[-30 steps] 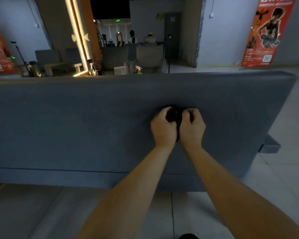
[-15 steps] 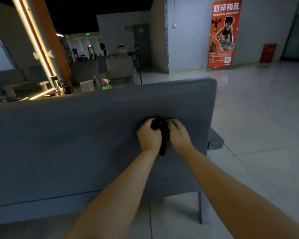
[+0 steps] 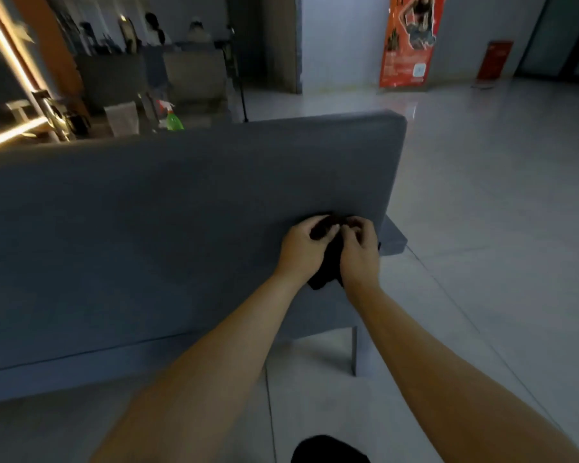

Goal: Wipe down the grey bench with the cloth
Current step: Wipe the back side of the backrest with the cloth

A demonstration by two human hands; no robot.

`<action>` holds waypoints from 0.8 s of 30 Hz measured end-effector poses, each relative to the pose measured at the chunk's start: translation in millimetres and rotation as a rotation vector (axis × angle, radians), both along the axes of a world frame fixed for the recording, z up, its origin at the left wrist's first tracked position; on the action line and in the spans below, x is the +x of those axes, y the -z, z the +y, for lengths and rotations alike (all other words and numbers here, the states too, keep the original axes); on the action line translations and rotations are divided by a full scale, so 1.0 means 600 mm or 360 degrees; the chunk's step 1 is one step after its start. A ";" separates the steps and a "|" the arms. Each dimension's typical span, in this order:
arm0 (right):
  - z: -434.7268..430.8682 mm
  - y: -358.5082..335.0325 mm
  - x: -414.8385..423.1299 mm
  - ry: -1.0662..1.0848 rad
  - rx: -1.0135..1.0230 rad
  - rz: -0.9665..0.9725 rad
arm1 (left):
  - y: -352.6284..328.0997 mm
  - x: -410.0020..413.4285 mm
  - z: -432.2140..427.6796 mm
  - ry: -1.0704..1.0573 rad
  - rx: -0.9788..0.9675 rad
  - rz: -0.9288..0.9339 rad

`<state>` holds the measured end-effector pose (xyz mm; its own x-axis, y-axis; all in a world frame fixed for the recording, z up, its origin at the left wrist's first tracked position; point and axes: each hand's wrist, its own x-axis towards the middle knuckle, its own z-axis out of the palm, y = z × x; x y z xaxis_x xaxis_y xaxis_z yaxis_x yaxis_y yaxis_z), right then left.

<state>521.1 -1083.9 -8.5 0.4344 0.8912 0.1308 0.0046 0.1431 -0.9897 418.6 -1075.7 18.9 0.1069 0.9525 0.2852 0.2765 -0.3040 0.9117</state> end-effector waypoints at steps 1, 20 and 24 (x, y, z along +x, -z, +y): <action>-0.010 -0.002 -0.003 -0.0047 -0.0051 0.0017 | 0.002 -0.007 -0.002 0.0008 -0.0094 0.0000; -0.183 -0.479 0.196 -0.0376 -0.1056 -0.0872 | -0.408 0.063 -0.162 -0.0394 -0.1161 0.0094; -0.154 -0.599 0.262 -0.0341 -0.1092 -0.0933 | -0.560 0.124 -0.150 -0.0083 -0.1236 -0.0167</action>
<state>678.2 -1176.5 350.9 0.2823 0.9085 -0.3082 0.5724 -0.4173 -0.7058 492.9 -1165.9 354.6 0.0659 0.8864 -0.4583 0.1738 0.4421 0.8800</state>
